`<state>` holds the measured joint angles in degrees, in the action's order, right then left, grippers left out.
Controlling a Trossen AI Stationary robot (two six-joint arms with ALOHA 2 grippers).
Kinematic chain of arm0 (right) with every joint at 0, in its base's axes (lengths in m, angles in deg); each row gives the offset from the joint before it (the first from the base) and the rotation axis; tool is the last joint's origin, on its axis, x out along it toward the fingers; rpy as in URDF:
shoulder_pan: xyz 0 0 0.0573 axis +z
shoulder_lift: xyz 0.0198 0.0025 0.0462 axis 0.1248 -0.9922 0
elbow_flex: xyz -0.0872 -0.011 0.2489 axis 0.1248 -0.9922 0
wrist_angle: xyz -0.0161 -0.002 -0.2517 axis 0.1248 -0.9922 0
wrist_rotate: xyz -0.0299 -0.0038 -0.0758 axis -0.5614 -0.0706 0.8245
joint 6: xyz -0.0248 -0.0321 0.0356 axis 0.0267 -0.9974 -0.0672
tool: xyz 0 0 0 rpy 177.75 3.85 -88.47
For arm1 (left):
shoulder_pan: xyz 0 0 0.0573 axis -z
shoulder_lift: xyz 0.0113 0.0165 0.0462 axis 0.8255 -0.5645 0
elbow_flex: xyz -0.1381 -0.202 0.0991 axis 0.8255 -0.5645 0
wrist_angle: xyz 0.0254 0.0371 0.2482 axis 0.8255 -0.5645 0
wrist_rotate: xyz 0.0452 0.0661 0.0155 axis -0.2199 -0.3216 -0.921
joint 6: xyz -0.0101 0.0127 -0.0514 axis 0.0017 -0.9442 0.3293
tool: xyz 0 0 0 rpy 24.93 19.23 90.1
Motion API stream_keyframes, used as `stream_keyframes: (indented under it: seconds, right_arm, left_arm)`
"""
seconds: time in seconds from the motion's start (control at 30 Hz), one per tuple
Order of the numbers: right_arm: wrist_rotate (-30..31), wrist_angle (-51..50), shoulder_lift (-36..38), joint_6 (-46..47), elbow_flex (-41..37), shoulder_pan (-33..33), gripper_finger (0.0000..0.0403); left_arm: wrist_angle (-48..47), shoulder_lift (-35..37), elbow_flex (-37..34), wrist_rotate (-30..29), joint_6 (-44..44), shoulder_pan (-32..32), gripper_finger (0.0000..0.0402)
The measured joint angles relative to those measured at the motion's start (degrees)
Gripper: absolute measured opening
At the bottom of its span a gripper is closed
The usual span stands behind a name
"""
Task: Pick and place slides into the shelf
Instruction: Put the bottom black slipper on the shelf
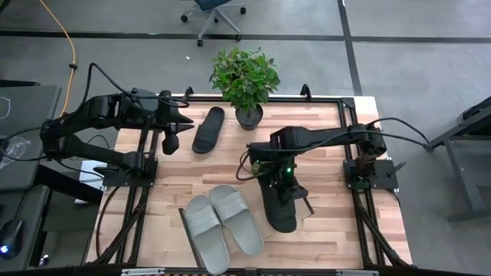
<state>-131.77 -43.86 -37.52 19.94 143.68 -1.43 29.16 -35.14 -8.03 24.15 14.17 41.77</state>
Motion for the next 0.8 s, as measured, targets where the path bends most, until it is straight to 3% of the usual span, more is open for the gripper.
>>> stream_keyframes:
  seconds: [0.3,0.5,0.67,0.8]
  right_arm:
    - [0.34,2.10,-1.96,1.48,0.02,1.68,0.0000]
    - [0.35,4.95,-1.98,4.93,1.75,1.54,0.0000]
    - [1.01,7.43,-1.96,8.27,4.67,0.98,0.0000]
    - [1.30,10.02,-1.96,11.34,5.20,0.59,0.0000]
  left_arm:
    - [-0.13,-0.85,0.00,2.17,1.13,0.00,0.0058]
    - [-3.33,-0.84,0.00,19.12,-2.04,0.02,0.0058]
    - [-12.94,-0.65,0.00,32.47,-1.45,0.02,0.0058]
    - [-20.77,-0.65,0.00,36.83,-0.66,1.25,0.0058]
